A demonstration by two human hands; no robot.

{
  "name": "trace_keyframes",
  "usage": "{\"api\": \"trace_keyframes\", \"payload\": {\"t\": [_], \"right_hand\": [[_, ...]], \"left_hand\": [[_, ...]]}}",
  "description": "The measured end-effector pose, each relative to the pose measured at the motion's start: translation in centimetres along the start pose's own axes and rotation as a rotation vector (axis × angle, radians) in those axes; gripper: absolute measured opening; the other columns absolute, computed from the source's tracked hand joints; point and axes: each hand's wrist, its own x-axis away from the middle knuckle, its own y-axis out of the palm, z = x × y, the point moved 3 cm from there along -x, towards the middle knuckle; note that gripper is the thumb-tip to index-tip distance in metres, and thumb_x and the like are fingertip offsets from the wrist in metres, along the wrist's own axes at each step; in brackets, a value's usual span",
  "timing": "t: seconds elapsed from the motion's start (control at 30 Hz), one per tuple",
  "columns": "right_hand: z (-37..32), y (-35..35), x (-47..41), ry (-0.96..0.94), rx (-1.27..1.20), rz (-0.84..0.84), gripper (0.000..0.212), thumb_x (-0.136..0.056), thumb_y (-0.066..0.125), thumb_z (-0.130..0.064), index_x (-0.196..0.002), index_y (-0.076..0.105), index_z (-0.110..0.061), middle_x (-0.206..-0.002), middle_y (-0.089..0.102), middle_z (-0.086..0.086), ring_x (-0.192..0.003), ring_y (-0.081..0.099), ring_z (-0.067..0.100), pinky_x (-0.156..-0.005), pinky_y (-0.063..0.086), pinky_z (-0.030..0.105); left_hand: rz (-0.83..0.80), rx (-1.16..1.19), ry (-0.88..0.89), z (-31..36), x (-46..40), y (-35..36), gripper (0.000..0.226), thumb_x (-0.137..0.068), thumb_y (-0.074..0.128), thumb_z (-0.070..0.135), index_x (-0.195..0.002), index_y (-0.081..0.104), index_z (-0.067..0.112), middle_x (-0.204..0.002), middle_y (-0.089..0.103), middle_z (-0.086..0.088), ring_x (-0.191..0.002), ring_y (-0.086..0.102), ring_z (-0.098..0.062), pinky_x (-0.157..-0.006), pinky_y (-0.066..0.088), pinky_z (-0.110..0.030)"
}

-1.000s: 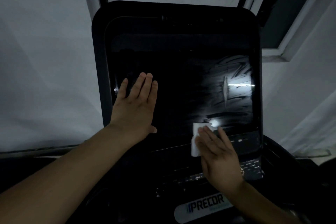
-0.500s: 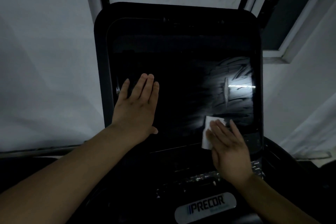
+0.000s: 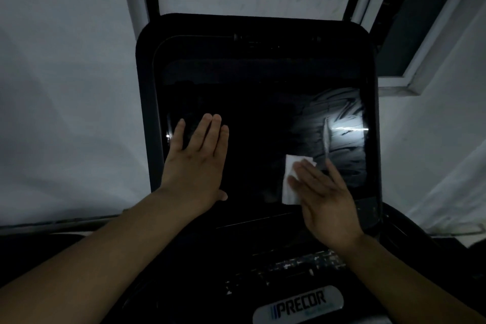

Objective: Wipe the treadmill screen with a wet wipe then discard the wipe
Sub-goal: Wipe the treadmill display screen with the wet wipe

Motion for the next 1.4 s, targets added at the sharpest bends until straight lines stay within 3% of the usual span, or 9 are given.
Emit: {"api": "trace_keyframes", "payload": {"t": [0.23,0.33,0.53,0.77,0.87,1.03,1.27,1.4], "right_hand": [[-6.7,1.1,-4.7,-0.107,-0.146,0.053,0.041,-0.095,0.042,-0.012,-0.120,0.073,-0.006,-0.143,0.062,0.014,-0.140,0.052,0.030,-0.120,0.031,0.058],[-4.8,0.9,-4.8,-0.162,-0.102,0.018,0.043,-0.094,0.041,-0.011,-0.123,0.072,-0.009,-0.145,0.060,0.011,-0.141,0.051,0.027,-0.120,0.030,0.058],[3.0,-0.7,-4.0,0.024,0.053,0.022,0.042,-0.086,0.048,-0.013,-0.119,0.072,-0.003,-0.141,0.062,0.017,-0.136,0.055,0.031,-0.124,0.024,0.057],[-4.1,0.2,-9.2,-0.080,-0.094,0.148,0.036,-0.091,0.046,-0.011,-0.112,0.074,-0.003,-0.136,0.066,0.017,-0.135,0.056,0.031,-0.121,0.031,0.057],[-2.3,0.0,-9.7,-0.099,-0.053,0.136,0.039,-0.089,0.045,-0.012,-0.115,0.074,-0.007,-0.136,0.066,0.015,-0.134,0.058,0.029,-0.122,0.029,0.057],[3.8,-0.5,-10.1,0.106,0.086,0.086,0.037,-0.091,0.047,-0.016,-0.117,0.072,-0.007,-0.139,0.064,0.015,-0.137,0.055,0.031,-0.122,0.025,0.058],[-4.3,0.3,-14.2,-0.096,-0.035,0.093,0.041,-0.090,0.045,-0.017,-0.118,0.072,-0.007,-0.142,0.062,0.015,-0.141,0.050,0.029,-0.124,0.025,0.054],[-0.8,0.0,-13.5,-0.099,-0.006,0.100,0.039,-0.090,0.045,-0.014,-0.116,0.073,-0.010,-0.143,0.062,0.011,-0.140,0.052,0.026,-0.124,0.026,0.054]], "left_hand": [[0.012,0.000,-0.001,-0.1,0.1,-0.1,0.134,-0.079,0.056,0.080,-0.155,-0.026,0.007,-0.164,-0.032,-0.017,-0.152,-0.029,-0.030,-0.120,-0.013,-0.062],[0.010,0.000,0.004,-0.2,0.1,-0.1,0.133,-0.079,0.055,0.080,-0.154,-0.027,0.008,-0.164,-0.032,-0.016,-0.151,-0.030,-0.029,-0.120,-0.012,-0.063],[0.007,-0.012,0.010,-0.1,0.0,0.0,0.134,-0.079,0.055,0.080,-0.153,-0.029,0.006,-0.162,-0.034,-0.018,-0.150,-0.031,-0.031,-0.120,-0.011,-0.063],[0.003,-0.009,0.003,-0.1,0.0,-0.1,0.131,-0.081,0.052,0.080,-0.153,-0.030,0.007,-0.161,-0.036,-0.017,-0.150,-0.032,-0.030,-0.119,-0.014,-0.062],[0.002,-0.002,0.006,-0.2,0.1,-0.1,0.131,-0.081,0.052,0.080,-0.153,-0.030,0.008,-0.161,-0.036,-0.017,-0.150,-0.033,-0.029,-0.120,-0.011,-0.062],[0.010,-0.012,0.008,-0.1,0.1,0.0,0.132,-0.081,0.051,0.081,-0.152,-0.031,0.007,-0.161,-0.037,-0.017,-0.149,-0.033,-0.030,-0.119,-0.012,-0.063],[0.019,-0.014,-0.002,-0.1,0.1,-0.1,0.132,-0.080,0.049,0.083,-0.152,-0.032,0.008,-0.161,-0.037,-0.017,-0.149,-0.034,-0.029,-0.119,-0.013,-0.062],[0.012,0.001,0.005,-0.2,0.2,-0.4,0.131,-0.081,0.049,0.082,-0.151,-0.034,0.009,-0.160,-0.039,-0.015,-0.148,-0.036,-0.028,-0.120,-0.014,-0.061]]}}
